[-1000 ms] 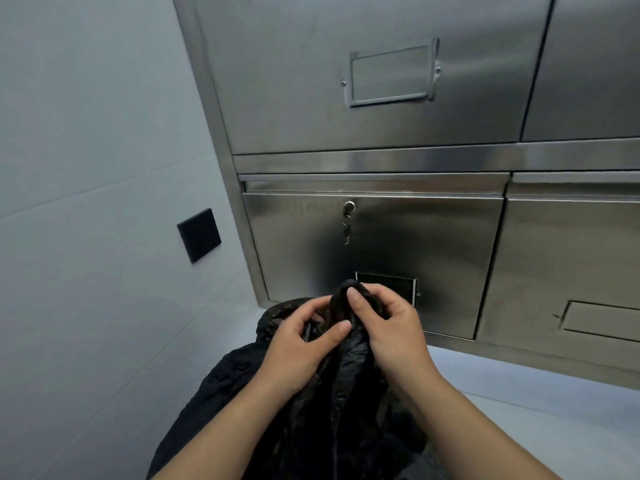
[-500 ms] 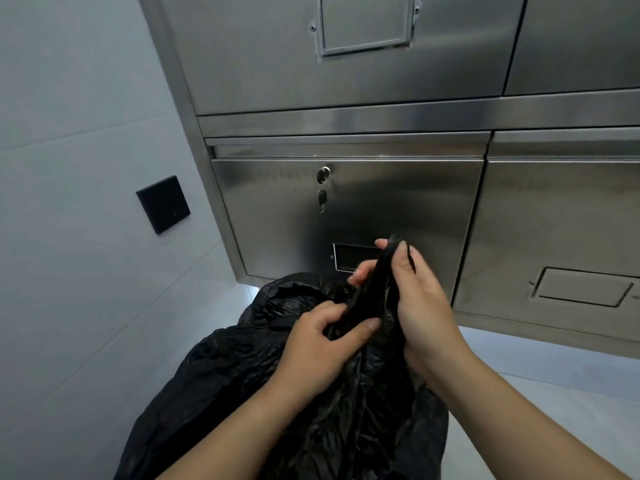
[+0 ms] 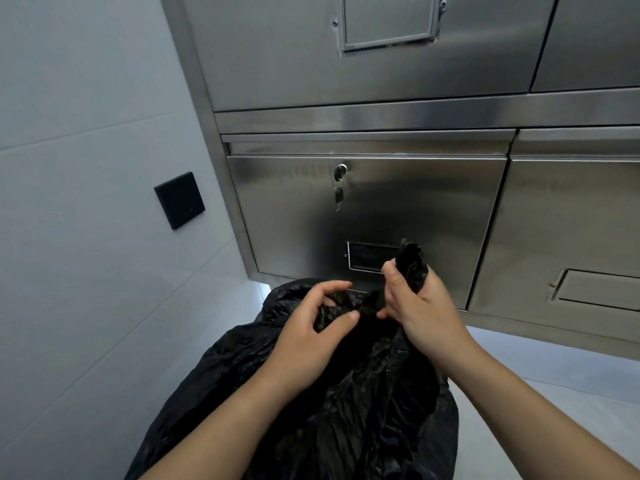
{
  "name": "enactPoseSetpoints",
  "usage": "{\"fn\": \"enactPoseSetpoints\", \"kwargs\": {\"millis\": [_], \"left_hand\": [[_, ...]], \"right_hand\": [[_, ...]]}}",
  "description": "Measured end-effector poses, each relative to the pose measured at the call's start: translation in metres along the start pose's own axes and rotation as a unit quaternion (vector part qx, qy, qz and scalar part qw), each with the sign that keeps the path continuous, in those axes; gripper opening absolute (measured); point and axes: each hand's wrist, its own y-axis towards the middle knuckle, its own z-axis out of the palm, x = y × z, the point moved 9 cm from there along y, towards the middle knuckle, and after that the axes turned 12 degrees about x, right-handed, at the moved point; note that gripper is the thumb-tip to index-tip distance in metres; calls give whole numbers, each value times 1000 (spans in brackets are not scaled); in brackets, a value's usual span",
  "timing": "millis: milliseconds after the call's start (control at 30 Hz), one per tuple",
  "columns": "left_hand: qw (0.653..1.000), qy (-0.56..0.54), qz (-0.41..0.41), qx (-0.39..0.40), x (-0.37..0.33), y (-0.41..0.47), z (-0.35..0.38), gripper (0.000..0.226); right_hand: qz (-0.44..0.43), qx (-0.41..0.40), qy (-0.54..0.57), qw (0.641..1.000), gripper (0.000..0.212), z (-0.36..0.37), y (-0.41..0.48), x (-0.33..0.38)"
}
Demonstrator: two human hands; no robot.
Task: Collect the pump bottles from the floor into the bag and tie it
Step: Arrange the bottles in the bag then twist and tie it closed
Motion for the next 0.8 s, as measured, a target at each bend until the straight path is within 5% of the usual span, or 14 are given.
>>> {"fn": "enactPoseSetpoints", "kwargs": {"millis": [200,300,500,633,800], "left_hand": [[999,-22,-6,45,3,1,-19,61],[998,-60,-8,7,7,-1,-28,73],[1000,18,1,-17,5,-8,-38,94],[976,201,62,-57,-13,-15,-44,95],[968,218,102,68,-11,-7,-10,76]], "right_hand": [[27,61,-51,997,17,14,-7,-23],[9,106,-11,994,20,36,-8,-24],[37,40,-2,999,3,43,-5,-29],[52,0,26,998,10,39,-6,-28],[18,67,103,992,9,45,-8,-5]]}}
